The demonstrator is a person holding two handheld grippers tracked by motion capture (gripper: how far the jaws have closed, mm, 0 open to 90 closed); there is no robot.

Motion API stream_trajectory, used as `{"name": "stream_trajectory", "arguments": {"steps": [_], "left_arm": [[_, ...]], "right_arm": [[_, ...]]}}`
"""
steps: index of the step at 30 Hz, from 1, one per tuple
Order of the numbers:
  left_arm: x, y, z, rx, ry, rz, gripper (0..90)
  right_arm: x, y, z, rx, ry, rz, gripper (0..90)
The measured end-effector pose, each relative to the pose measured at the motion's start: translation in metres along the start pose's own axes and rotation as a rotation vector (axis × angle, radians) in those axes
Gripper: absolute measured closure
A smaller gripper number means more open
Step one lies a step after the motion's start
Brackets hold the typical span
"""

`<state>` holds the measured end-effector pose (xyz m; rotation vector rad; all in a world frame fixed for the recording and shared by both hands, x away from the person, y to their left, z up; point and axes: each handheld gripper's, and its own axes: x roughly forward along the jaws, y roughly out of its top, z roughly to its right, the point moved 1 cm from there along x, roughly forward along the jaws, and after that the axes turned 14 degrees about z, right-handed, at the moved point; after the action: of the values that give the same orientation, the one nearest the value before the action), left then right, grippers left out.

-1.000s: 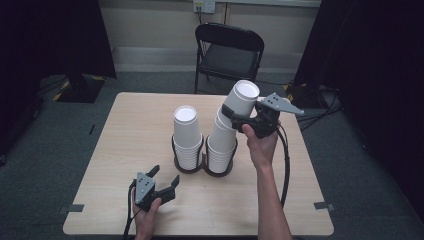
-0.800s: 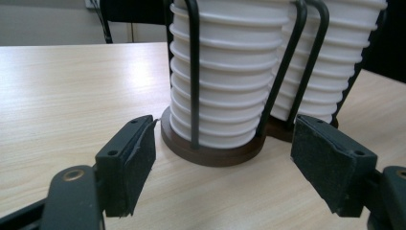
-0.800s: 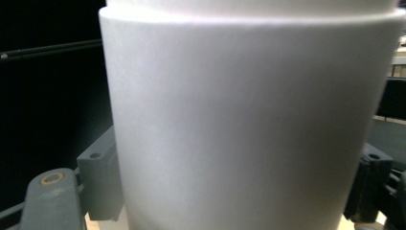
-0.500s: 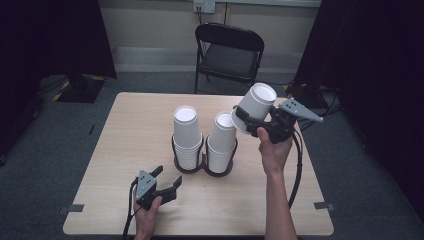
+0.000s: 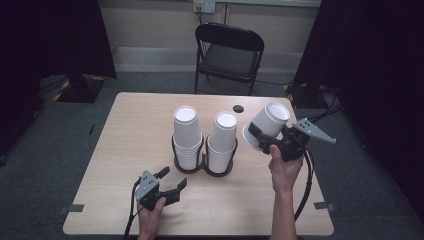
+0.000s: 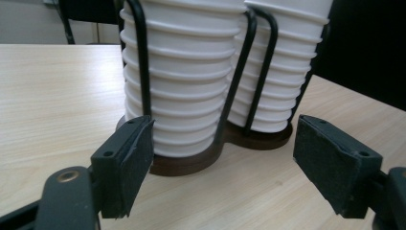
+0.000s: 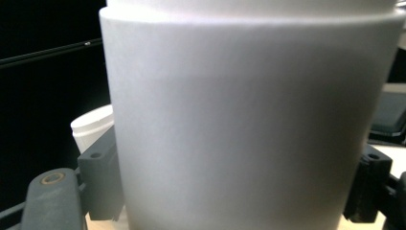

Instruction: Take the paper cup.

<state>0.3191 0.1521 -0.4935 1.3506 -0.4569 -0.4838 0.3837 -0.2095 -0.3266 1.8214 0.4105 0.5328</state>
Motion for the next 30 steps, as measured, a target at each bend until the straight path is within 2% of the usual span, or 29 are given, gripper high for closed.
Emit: {"name": "stream_trajectory", "arguments": {"steps": [5,7,12,16,19,23,26,28,30], "left_arm": [[0.002,0.001,0.006,0.019,-0.021,0.0,22.8],[0.003,0.0,0.008,0.012,-0.034,0.0,22.8],[0.006,-0.003,0.014,0.002,-0.096,0.003,23.6],[0.008,-0.002,0.018,-0.005,-0.12,0.031,24.5],[0.009,0.0,0.021,0.022,-0.142,0.048,26.3],[0.01,0.001,0.024,0.012,-0.159,0.073,28.4],[0.011,0.0,0.026,0.001,-0.18,0.08,29.8],[0.012,-0.001,0.029,0.001,-0.189,0.084,30.2],[0.013,-0.002,0.03,0.013,-0.197,0.09,32.7]], "right_arm": [[-0.013,-0.02,0.0,0.054,-0.006,-0.011,16.6],[-0.016,-0.029,-0.003,0.063,-0.001,-0.025,16.6],[-0.021,-0.046,-0.009,0.101,0.004,-0.041,16.6],[-0.025,-0.06,-0.017,0.117,0.005,-0.073,16.6],[-0.026,-0.07,-0.022,0.136,0.016,-0.088,16.6],[-0.028,-0.082,-0.029,0.16,0.028,-0.102,16.6],[-0.031,-0.092,-0.033,0.21,0.042,-0.1,16.6],[-0.032,-0.098,-0.034,0.227,0.046,-0.103,16.6],[-0.032,-0.104,-0.035,0.256,0.052,-0.111,16.6]]}}
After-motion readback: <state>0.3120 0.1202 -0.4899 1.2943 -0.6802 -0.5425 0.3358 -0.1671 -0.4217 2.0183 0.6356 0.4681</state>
